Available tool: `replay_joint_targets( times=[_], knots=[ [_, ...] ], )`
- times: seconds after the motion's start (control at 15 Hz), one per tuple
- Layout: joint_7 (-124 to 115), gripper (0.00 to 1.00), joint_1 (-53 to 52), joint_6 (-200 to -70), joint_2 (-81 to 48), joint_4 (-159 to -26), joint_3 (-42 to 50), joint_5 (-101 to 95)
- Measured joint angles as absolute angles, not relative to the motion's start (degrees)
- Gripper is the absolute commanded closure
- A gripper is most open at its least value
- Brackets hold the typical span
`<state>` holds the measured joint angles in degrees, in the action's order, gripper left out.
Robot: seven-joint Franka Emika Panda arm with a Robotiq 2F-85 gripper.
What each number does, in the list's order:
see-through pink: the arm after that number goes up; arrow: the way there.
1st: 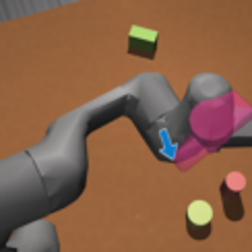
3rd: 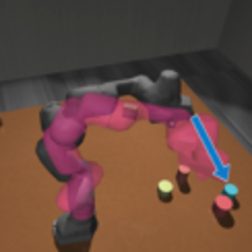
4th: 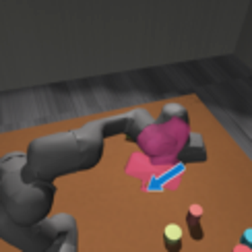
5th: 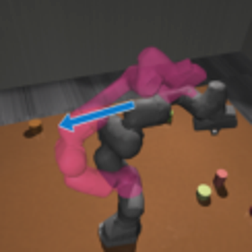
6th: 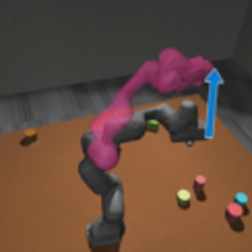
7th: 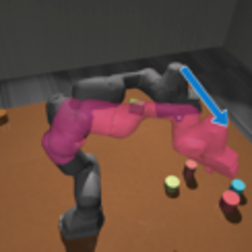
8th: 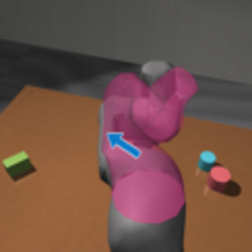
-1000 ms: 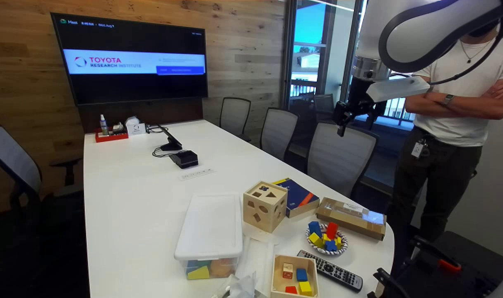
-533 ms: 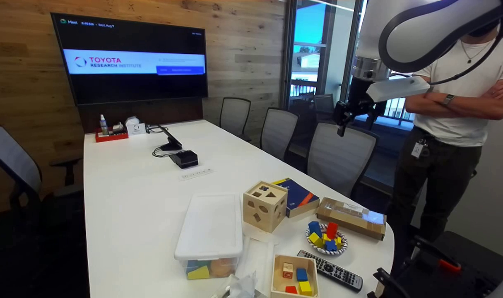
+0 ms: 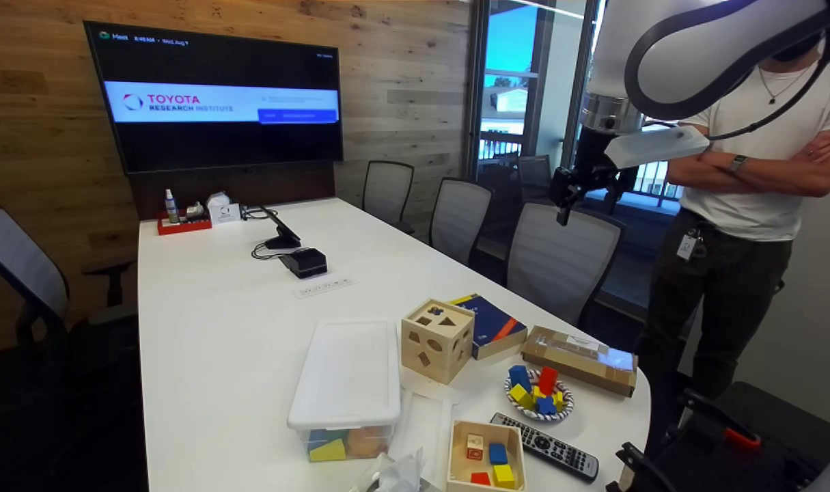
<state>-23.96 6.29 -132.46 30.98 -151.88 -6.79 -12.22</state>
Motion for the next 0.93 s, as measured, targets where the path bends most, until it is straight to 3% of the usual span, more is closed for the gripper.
replay_joint_targets(
  times=[0.67,0.93],
  knots=[
    [-24.0,0.0,6.3,-132.5,31.0,-151.9,-6.8,-12.2],
    [-28.9,0.0,7.9,-142.1,31.8,-153.8,-6.8,-12.2]
  ],
)
